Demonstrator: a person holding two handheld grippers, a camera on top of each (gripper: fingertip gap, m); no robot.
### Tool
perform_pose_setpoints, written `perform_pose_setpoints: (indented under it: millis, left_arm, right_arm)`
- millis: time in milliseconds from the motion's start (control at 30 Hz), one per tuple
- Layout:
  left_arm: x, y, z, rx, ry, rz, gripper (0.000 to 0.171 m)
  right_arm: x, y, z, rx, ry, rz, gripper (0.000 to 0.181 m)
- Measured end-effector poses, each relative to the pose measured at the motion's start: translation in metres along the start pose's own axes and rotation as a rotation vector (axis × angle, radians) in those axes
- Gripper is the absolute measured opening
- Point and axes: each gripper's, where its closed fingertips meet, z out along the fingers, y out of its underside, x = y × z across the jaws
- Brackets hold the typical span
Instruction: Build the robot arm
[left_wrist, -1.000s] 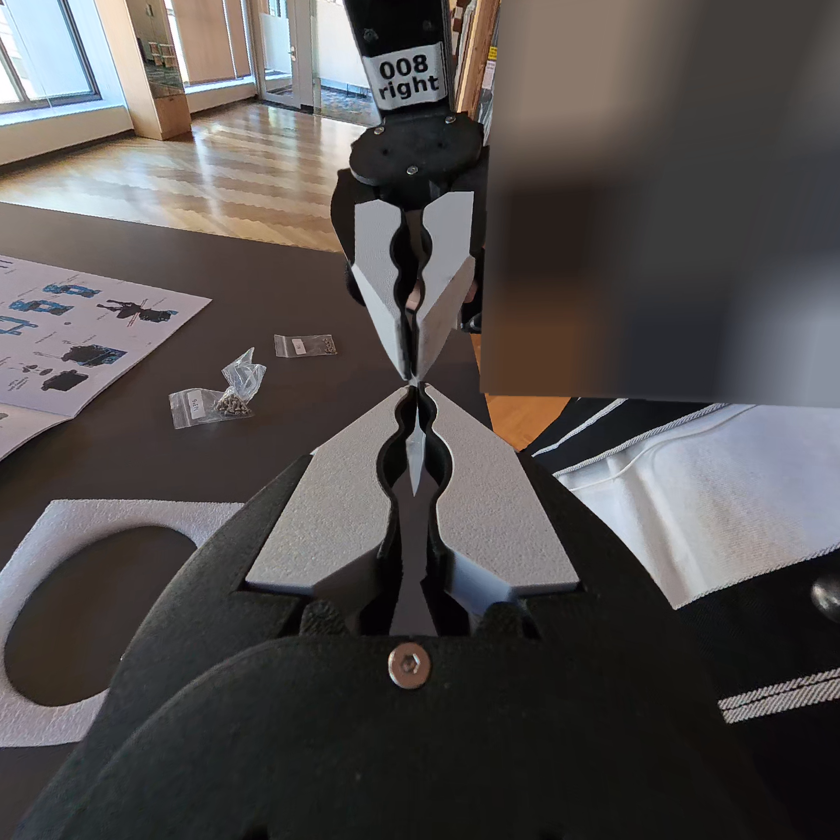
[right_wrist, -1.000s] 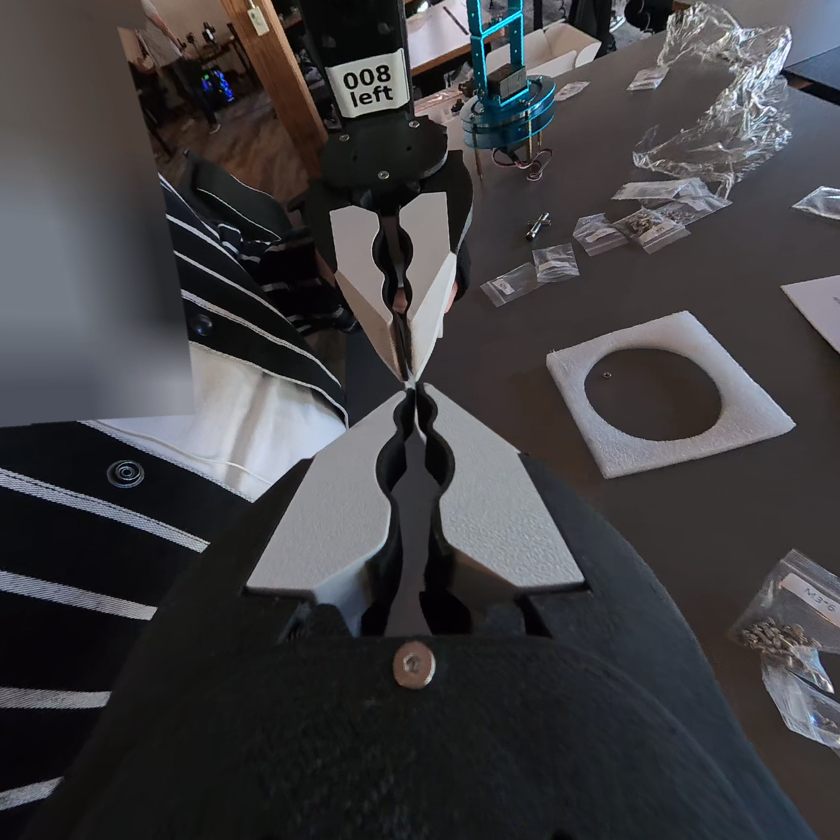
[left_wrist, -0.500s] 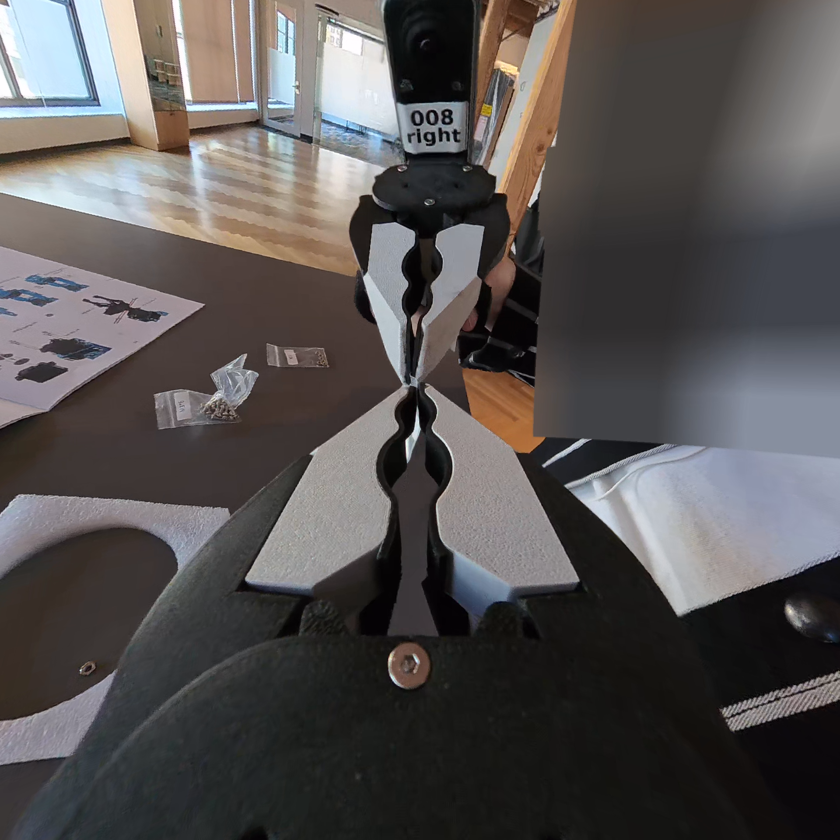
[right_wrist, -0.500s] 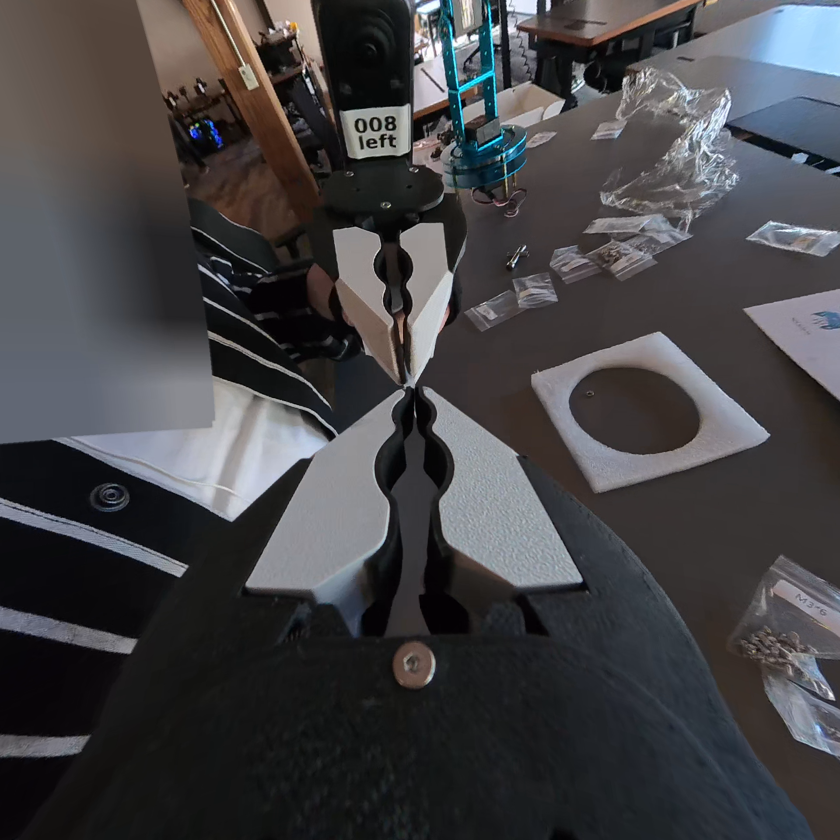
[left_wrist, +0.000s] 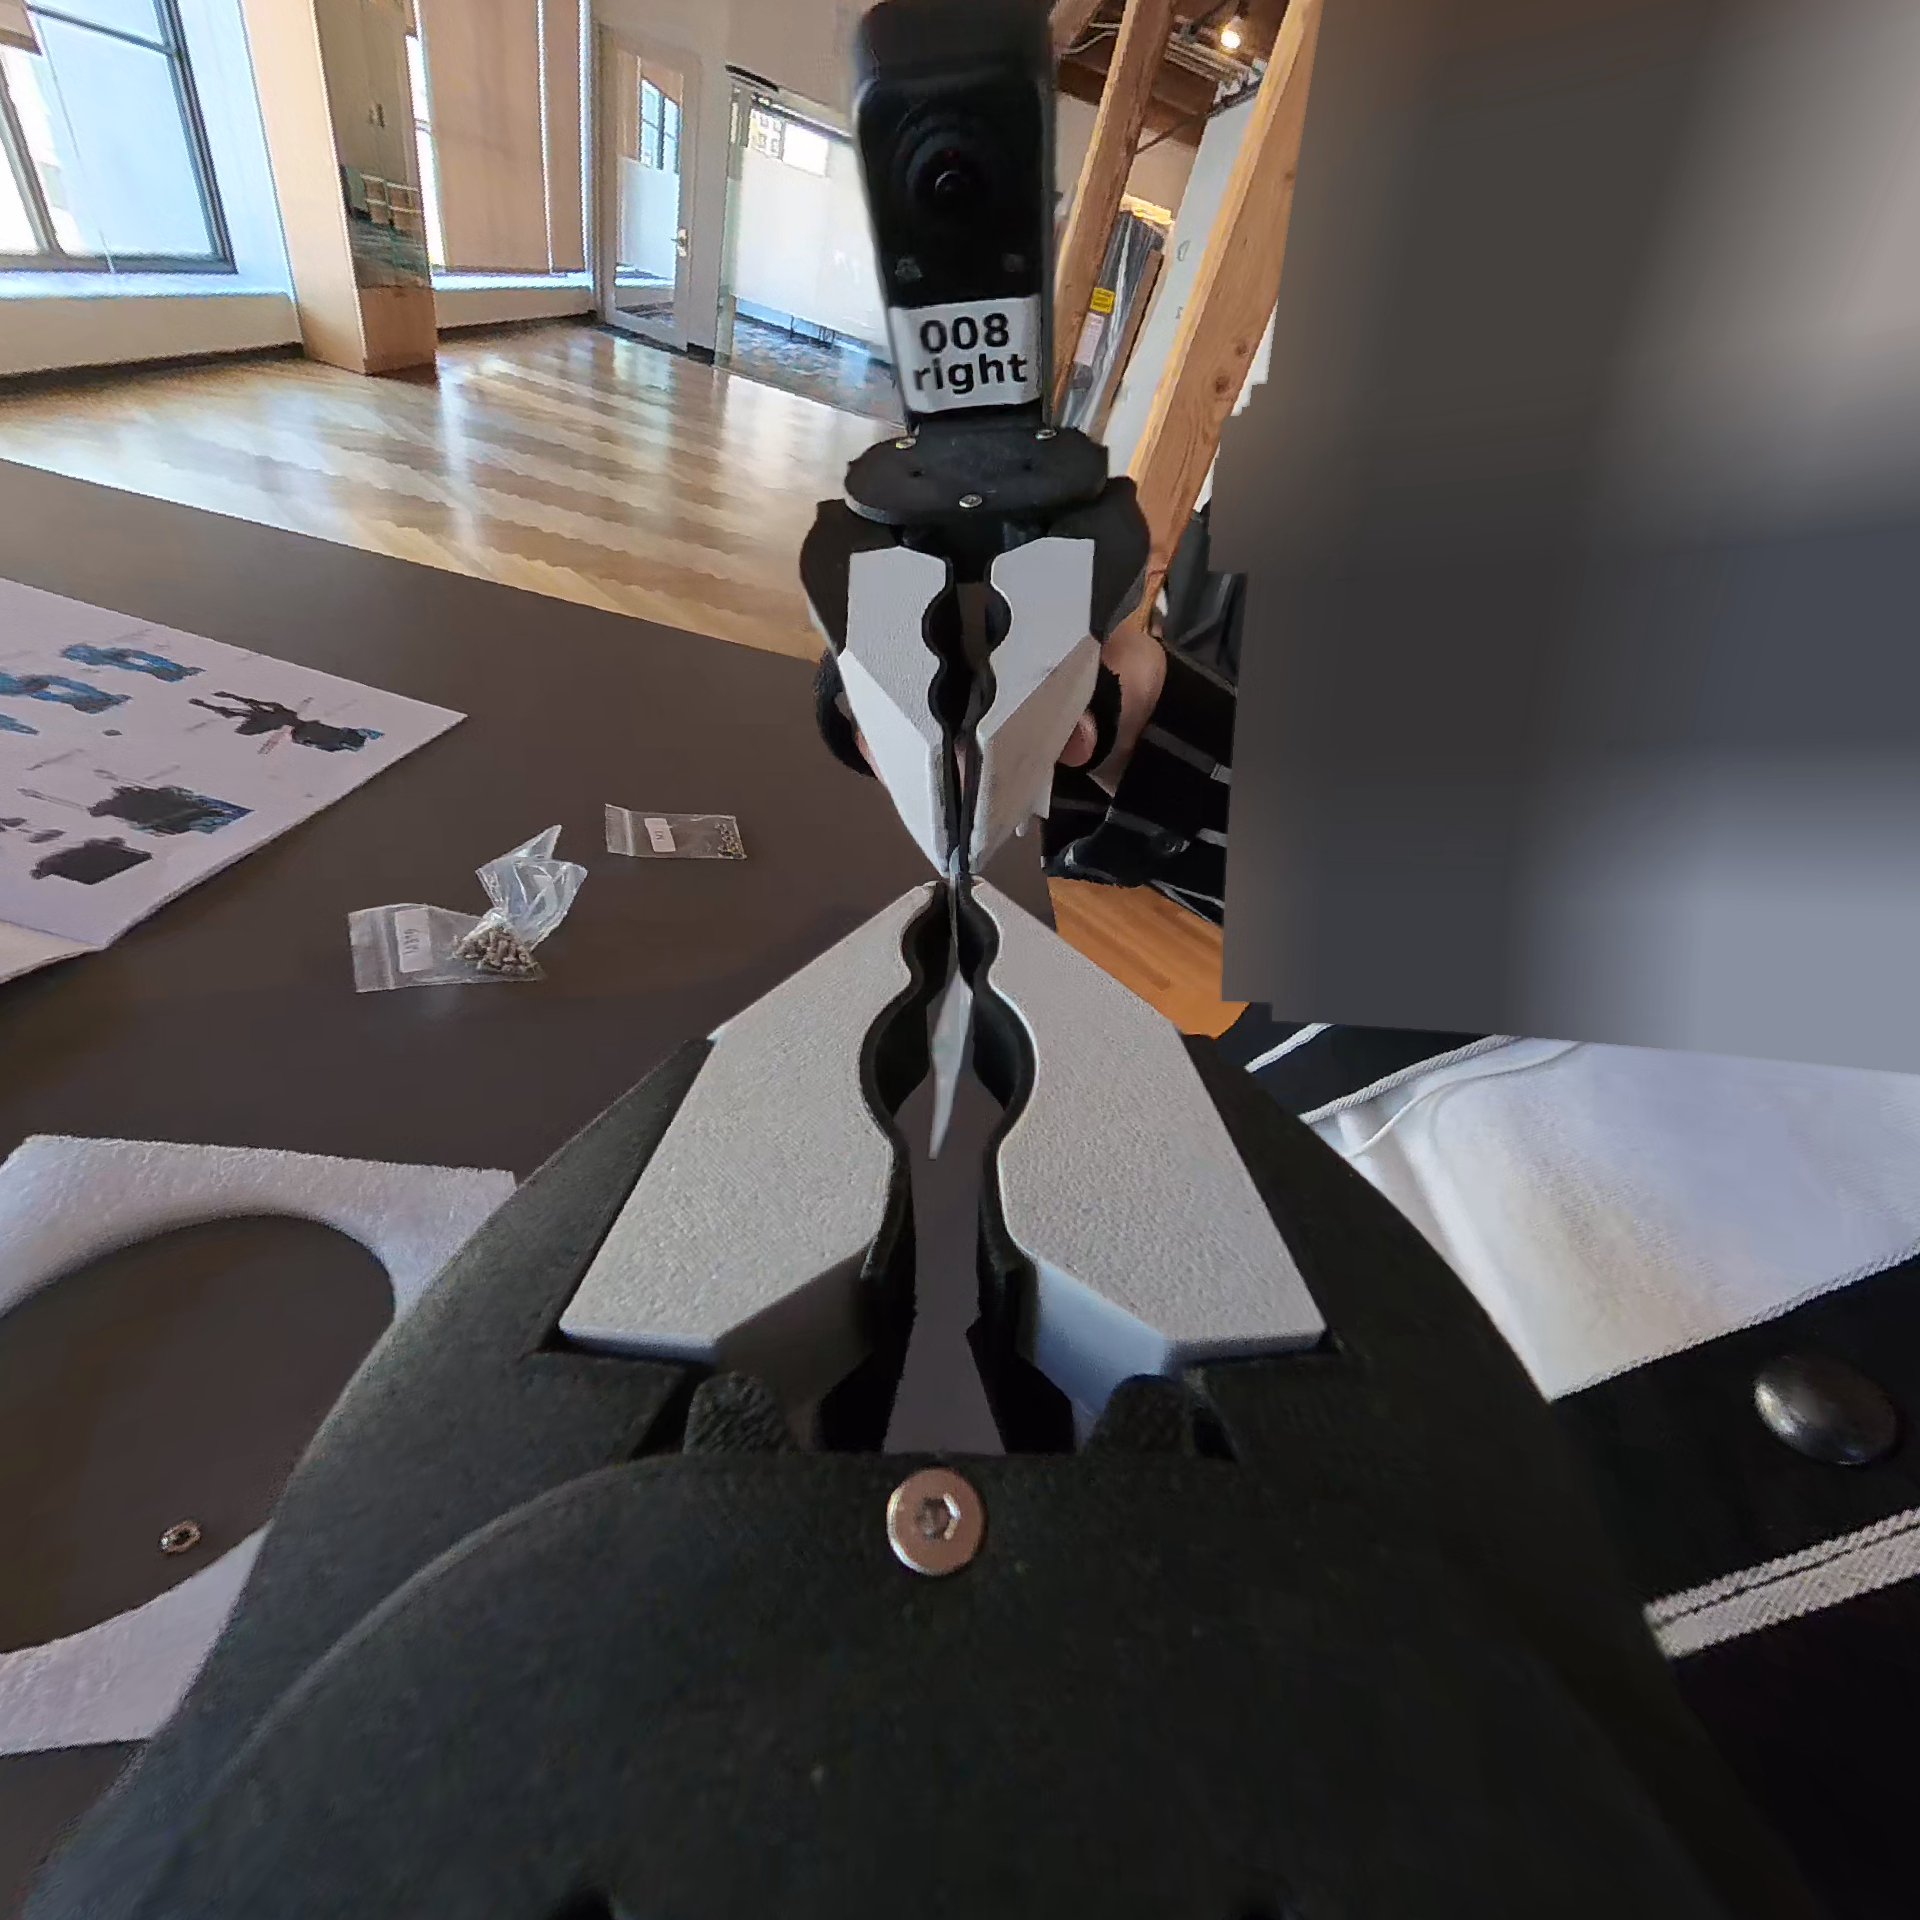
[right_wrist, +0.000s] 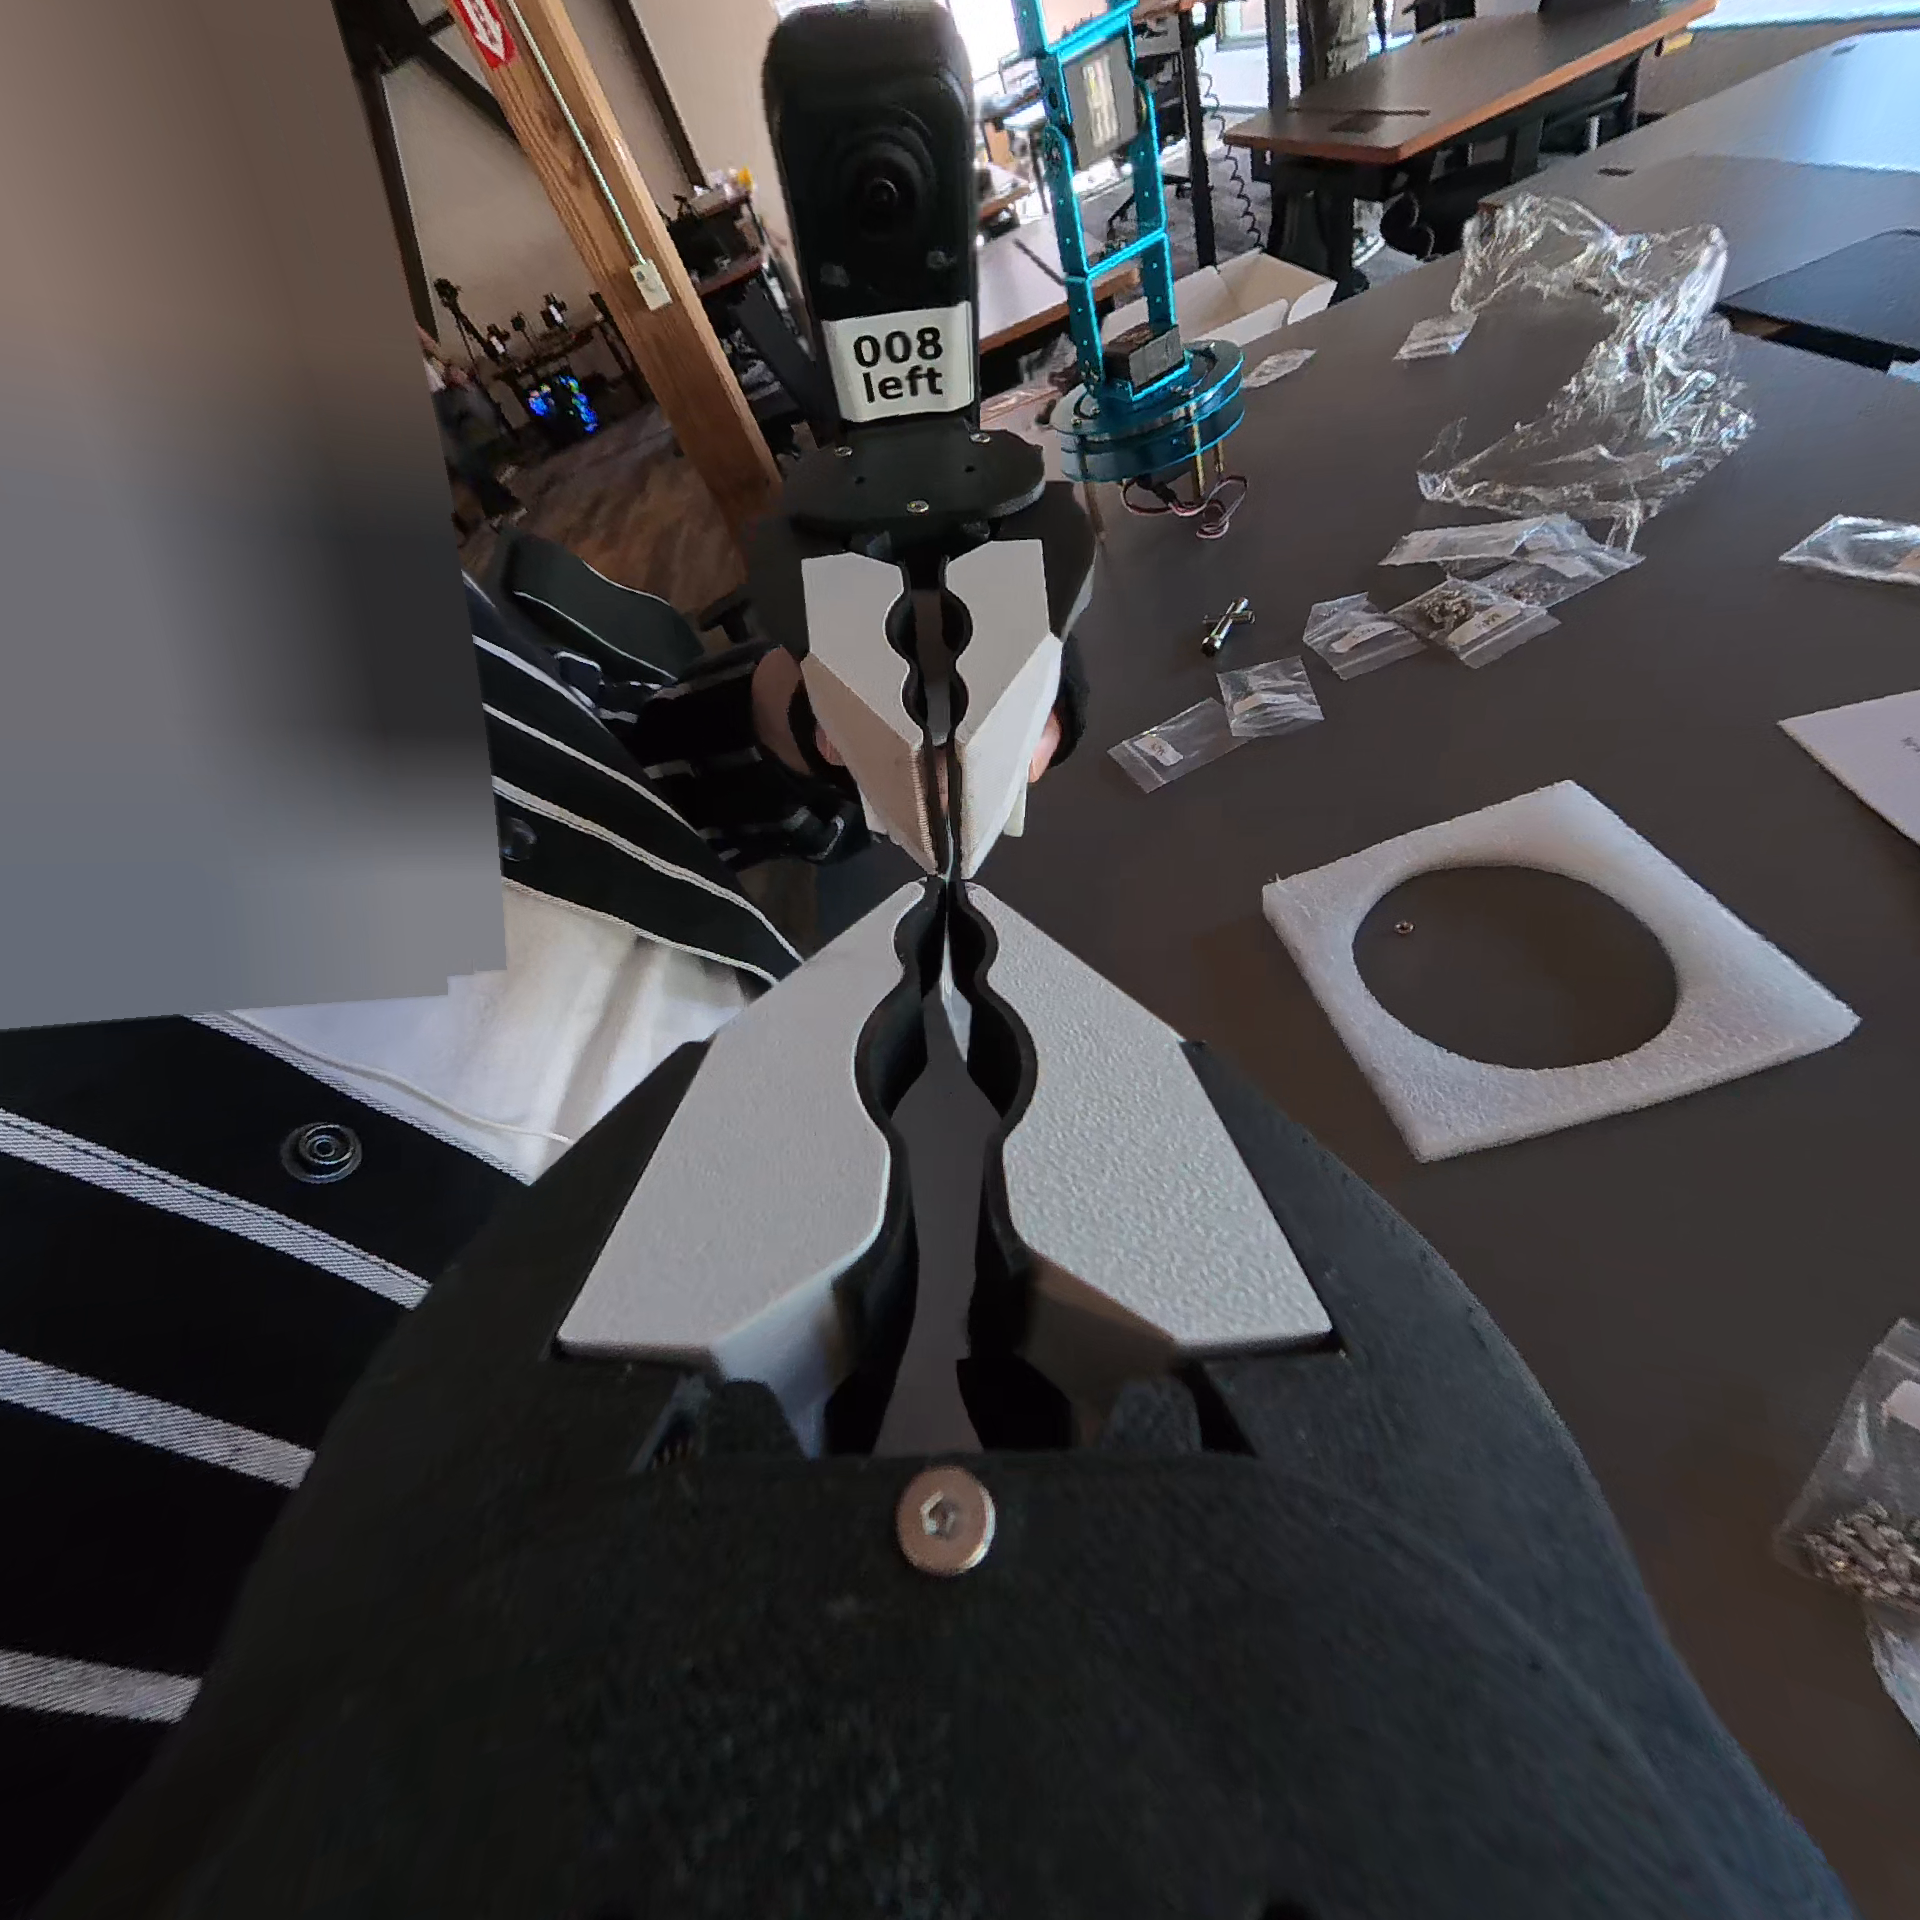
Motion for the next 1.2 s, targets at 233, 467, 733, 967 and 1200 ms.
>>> perform_pose_setpoints:
  millis: [233, 467, 733, 967, 1200]
  left_arm:
    - [0.003, -0.006, -0.006, 0.073, 0.06, -0.071, 0.003]
    - [0.005, -0.008, -0.005, 0.078, 0.047, -0.017, 0.0]
    - [0.014, -0.013, -0.008, 0.072, 0.004, 0.144, 0.0]
    - [0.017, -0.012, -0.006, 0.062, 0.009, 0.164, 0.0]
    - [0.02, -0.01, -0.003, 0.042, 0.014, 0.18, 0.0]
  right_arm:
    - [-0.003, -0.011, -0.004, 0.067, 0.013, -0.044, 0.0]
    - [-0.01, -0.012, -0.001, 0.079, -0.029, -0.062, 0.003]
    - [-0.01, -0.034, -0.013, 0.138, -0.079, 0.047, 0.011]
    - [-0.011, -0.029, -0.005, 0.059, -0.043, 0.026, 0.01]
    - [-0.013, -0.026, -0.001, 0.01, -0.043, 0.005, 0.01]
